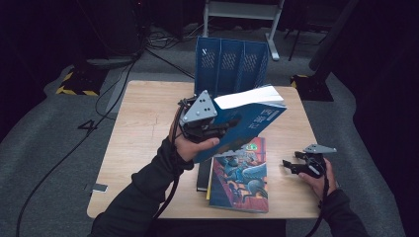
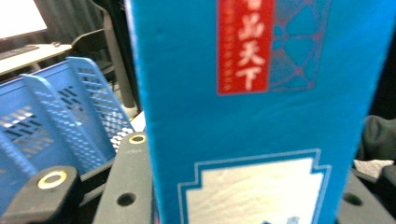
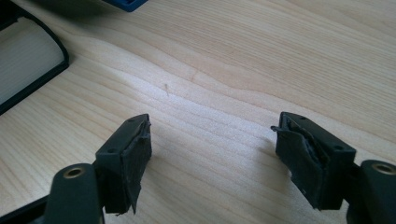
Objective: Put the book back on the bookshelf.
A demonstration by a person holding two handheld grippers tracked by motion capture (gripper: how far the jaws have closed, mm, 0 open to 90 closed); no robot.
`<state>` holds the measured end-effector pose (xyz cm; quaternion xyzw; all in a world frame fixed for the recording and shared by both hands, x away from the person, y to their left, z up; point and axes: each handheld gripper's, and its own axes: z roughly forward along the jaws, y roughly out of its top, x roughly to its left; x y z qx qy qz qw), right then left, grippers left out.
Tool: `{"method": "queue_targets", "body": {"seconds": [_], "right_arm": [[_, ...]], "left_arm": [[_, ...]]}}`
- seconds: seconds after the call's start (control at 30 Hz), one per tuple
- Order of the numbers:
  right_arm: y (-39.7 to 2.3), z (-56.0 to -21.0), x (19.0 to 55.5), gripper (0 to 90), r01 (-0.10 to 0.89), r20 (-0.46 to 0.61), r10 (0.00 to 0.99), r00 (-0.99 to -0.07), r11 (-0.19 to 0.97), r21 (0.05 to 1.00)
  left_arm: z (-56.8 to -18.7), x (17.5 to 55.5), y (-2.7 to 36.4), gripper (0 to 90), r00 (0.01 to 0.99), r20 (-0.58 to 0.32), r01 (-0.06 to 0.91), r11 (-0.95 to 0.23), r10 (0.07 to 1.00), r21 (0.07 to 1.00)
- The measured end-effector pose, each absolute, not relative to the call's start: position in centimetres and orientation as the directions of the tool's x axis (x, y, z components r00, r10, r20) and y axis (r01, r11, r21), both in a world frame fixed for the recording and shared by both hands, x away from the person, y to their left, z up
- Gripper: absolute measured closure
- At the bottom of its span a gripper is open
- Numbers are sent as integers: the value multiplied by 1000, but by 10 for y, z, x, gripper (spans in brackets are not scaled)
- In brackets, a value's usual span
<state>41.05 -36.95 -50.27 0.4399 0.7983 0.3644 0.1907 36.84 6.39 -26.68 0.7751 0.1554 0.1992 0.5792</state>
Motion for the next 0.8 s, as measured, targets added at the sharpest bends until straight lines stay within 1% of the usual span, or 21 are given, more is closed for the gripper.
{"method": "queue_targets", "body": {"seconds": [0.2, 0.23, 0.6, 0.7, 0.8], "right_arm": [[-368, -503, 410, 269, 560, 0, 842, -540, 359, 747], [-368, -503, 410, 269, 560, -5, 841, -541, 364, 745], [-368, -503, 410, 270, 562, -3, 843, -537, 360, 745], [-368, -503, 410, 269, 562, -4, 844, -537, 361, 744], [-368, -503, 410, 269, 562, -4, 844, -537, 361, 744]], "left_arm": [[-265, 378, 77, 611, 851, 125, 30, -286, 509, 958], [-264, 381, 82, 611, 839, 133, 35, -295, 528, 955], [-254, 400, 113, 611, 778, 156, 82, -344, 609, 935], [-255, 414, 124, 611, 739, 141, 131, -345, 659, 929], [-255, 420, 128, 611, 727, 131, 149, -341, 675, 928]]}}
